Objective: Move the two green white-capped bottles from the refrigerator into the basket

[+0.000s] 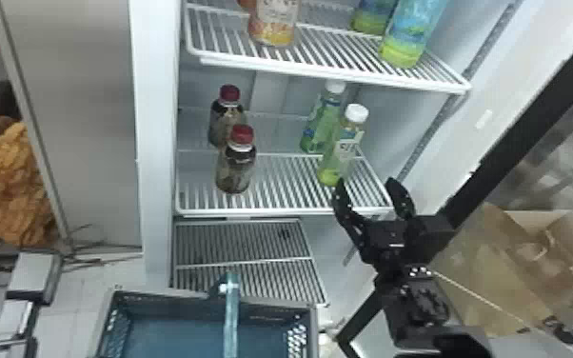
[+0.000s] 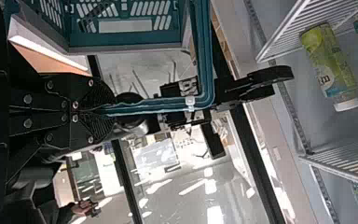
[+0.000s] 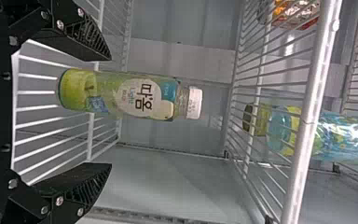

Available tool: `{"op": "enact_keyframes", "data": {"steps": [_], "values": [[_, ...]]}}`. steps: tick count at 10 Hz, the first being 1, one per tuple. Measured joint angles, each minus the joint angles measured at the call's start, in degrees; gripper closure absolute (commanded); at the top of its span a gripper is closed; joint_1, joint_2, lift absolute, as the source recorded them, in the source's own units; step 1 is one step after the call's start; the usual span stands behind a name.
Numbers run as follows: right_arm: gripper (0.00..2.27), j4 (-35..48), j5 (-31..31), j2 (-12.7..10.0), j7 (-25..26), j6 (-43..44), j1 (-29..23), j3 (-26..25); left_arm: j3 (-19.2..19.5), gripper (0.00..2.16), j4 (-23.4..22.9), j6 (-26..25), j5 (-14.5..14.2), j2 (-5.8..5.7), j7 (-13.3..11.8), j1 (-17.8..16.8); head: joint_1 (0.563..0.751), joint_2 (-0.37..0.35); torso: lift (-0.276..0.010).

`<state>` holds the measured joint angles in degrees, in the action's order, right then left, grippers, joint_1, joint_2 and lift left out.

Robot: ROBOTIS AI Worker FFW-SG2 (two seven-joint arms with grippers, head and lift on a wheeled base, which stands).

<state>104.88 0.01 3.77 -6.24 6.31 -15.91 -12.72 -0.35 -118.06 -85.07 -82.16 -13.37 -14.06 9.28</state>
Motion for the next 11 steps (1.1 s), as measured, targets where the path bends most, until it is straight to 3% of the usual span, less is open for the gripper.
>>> {"op": "enact_keyframes", "data": {"steps": [5, 11], "values": [[0.21, -10.14, -0.44, 0.54, 0.0, 2.98, 9.59, 1.47, -0.3, 1.16, 0.01, 0.0, 0.13, 0.01, 0.0, -0.51, 0.695, -0.35, -0.263], [0.21, -19.6, -1.37, 0.88, 0.0, 5.29, 16.99, 2.49, -0.38, 1.16, 0.03, 0.13, 0.13, 0.01, 0.0, -0.81, 0.695, -0.35, -0.263]]}}
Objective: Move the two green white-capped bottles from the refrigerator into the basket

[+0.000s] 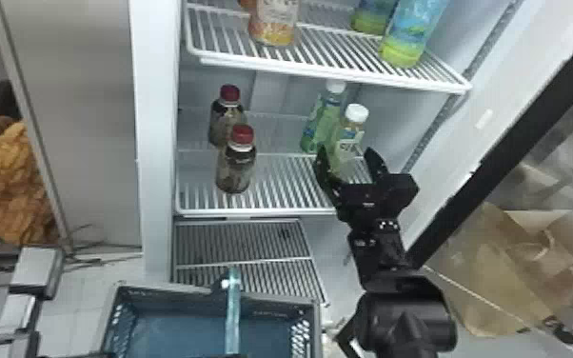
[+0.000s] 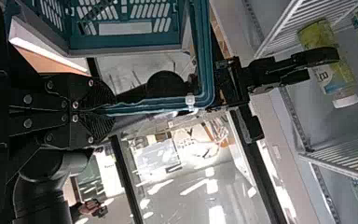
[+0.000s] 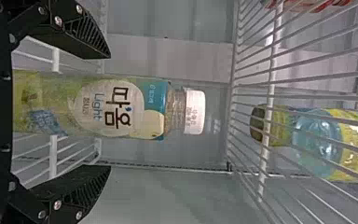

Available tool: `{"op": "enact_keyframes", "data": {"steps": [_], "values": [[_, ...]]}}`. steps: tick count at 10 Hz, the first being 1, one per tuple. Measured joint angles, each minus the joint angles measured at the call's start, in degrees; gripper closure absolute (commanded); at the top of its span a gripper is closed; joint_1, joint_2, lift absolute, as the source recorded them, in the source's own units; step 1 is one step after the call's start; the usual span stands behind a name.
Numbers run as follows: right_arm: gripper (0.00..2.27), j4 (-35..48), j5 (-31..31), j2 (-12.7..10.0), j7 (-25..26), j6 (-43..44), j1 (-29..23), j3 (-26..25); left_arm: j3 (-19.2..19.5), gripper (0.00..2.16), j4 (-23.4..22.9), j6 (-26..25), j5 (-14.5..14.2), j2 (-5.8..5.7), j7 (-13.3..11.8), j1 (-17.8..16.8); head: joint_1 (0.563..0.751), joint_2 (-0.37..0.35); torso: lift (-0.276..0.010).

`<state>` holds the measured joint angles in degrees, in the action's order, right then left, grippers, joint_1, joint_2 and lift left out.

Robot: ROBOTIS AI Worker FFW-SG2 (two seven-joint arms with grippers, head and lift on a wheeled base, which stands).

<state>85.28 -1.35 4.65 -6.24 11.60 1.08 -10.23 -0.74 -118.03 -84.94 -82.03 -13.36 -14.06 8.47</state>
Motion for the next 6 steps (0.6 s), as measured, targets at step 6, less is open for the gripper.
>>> {"op": "enact_keyframes", "data": {"steps": [6], "values": [[0.88, -4.01, -2.01, -0.07, 3.16, 1.9, 3.21, 2.22, 0.12, 1.16, -0.02, 0.15, -0.18, 0.0, 0.0, 0.02, 0.695, -0.35, -0.263]]}}
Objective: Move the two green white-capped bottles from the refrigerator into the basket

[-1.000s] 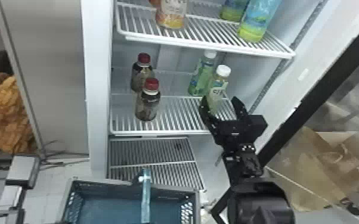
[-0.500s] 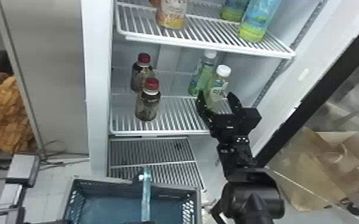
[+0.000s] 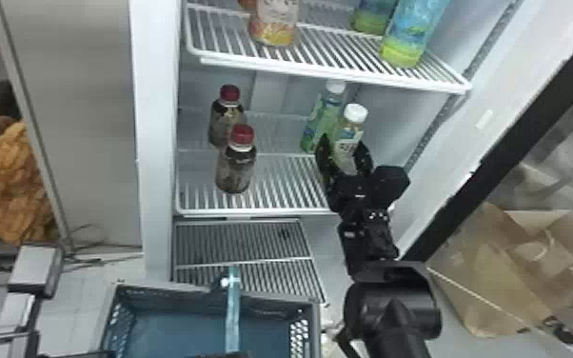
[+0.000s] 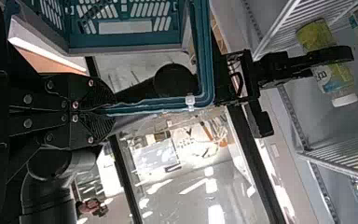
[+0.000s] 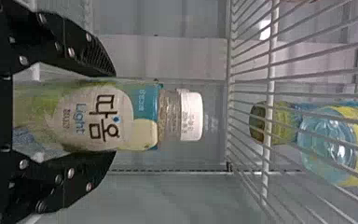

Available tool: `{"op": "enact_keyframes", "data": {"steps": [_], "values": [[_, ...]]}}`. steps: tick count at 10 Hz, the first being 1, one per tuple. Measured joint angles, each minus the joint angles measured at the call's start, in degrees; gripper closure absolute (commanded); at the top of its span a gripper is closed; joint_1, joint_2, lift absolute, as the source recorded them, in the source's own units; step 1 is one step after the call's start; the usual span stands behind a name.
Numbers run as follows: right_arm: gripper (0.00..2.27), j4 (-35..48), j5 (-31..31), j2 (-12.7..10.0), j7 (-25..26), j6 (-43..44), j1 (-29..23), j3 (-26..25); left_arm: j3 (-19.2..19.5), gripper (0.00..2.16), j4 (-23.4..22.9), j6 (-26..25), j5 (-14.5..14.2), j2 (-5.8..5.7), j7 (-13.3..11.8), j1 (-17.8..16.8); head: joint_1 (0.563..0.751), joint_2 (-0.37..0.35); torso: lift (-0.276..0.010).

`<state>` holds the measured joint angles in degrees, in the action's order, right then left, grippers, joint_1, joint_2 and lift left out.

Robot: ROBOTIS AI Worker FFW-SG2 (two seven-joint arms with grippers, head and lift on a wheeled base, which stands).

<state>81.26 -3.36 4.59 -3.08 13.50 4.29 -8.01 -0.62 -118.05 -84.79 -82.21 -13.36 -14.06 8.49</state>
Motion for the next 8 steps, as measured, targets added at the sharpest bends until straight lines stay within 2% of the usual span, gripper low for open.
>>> {"op": "enact_keyframes", "data": {"steps": [5, 8], "values": [[0.88, 3.61, 0.05, -0.1, 1.6, 0.56, -2.46, 0.4, 0.05, 1.16, -0.01, 0.0, -0.06, 0.04, 0.0, 0.22, 0.695, -0.35, -0.263], [0.88, 9.35, -1.37, 0.04, 1.38, -0.39, -5.61, 0.68, 0.09, 1.16, 0.0, 0.0, -0.07, 0.09, 0.0, 0.21, 0.695, -0.35, -0.263]]}}
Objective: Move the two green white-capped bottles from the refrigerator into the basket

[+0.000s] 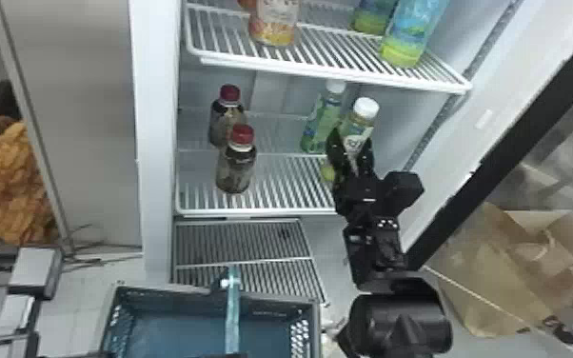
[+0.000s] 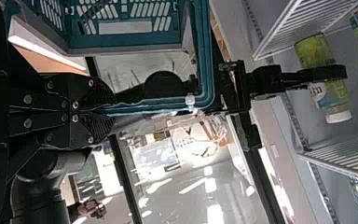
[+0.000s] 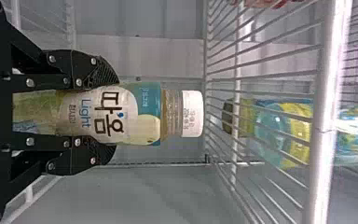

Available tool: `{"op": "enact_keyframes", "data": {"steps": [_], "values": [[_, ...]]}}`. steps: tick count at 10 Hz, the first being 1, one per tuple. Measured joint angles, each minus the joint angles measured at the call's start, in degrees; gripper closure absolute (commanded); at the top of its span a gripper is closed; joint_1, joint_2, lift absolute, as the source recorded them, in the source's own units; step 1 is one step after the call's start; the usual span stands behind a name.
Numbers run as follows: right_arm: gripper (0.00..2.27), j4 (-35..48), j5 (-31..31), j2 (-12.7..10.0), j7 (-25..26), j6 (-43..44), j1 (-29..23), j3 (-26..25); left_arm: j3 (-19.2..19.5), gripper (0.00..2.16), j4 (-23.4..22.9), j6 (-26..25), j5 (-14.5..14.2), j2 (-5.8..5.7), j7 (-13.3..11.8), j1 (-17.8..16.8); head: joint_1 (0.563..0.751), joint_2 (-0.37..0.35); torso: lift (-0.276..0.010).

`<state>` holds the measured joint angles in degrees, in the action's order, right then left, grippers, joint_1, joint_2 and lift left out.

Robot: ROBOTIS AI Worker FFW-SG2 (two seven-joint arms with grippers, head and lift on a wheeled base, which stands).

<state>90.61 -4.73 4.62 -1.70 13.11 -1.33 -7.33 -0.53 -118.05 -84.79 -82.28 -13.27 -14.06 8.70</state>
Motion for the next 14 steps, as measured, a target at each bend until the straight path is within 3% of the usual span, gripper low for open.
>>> {"op": "enact_keyframes", "data": {"steps": [3, 11, 14], "values": [[0.88, 9.25, -3.67, 0.38, -0.72, -6.04, -5.86, 0.4, -0.04, 1.16, 0.0, 0.0, -0.09, 0.0, 0.0, -0.1, 0.695, -0.35, -0.263], [0.88, 38.98, -13.23, 2.22, -3.31, -19.94, -27.19, 1.8, -0.14, 1.16, 0.0, 0.0, 0.13, -0.09, 0.0, -0.1, 0.695, -0.35, -0.263], [0.89, 49.35, -18.36, 1.87, -4.21, -25.31, -36.5, 2.29, -0.04, 1.16, 0.0, 0.0, 0.22, -0.09, 0.0, 0.01, 0.695, -0.35, -0.263]]}}
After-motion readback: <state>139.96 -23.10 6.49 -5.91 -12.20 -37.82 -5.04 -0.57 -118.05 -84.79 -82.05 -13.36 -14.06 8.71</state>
